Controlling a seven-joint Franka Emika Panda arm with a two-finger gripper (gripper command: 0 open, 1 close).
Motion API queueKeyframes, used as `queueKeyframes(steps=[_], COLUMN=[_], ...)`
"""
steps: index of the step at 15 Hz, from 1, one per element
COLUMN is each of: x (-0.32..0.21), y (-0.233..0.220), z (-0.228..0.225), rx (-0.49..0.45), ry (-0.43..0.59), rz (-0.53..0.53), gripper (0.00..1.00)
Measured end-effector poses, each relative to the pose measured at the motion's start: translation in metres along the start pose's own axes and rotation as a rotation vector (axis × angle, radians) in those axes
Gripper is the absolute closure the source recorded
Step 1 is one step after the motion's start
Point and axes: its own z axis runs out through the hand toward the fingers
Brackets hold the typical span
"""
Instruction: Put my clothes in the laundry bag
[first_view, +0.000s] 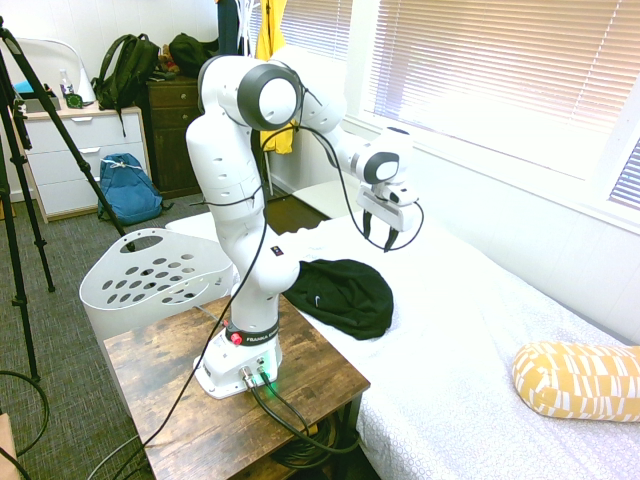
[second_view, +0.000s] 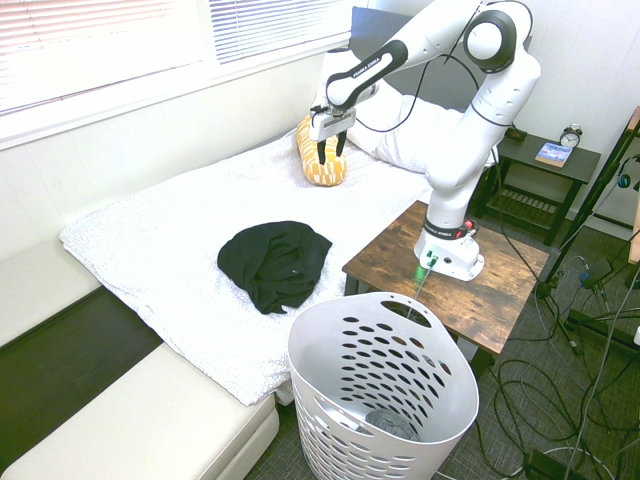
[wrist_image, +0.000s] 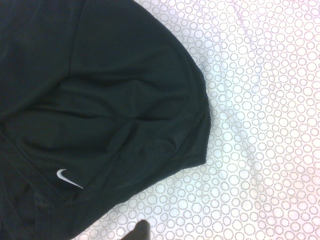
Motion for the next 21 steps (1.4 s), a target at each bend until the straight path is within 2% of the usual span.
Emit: queueKeyframes(steps=[5, 9, 13, 16, 21], x=[0.002, -0.004, -0.035, -0.032, -0.034], y=[-0.015, -0.056, -0.11, -0.127, -0.137], z=[0.011, 0.055, 0.138, 0.216, 0.319], rx=[0.026, 0.036, 0.012, -0.001, -0.019], ry=[0.033, 0.044, 0.049, 0.04, 0.033], rz=[-0.017, -0.106, -0.327, -0.43, -0.618], gripper=[0.0, 0.0, 0.0, 0.0, 0.0])
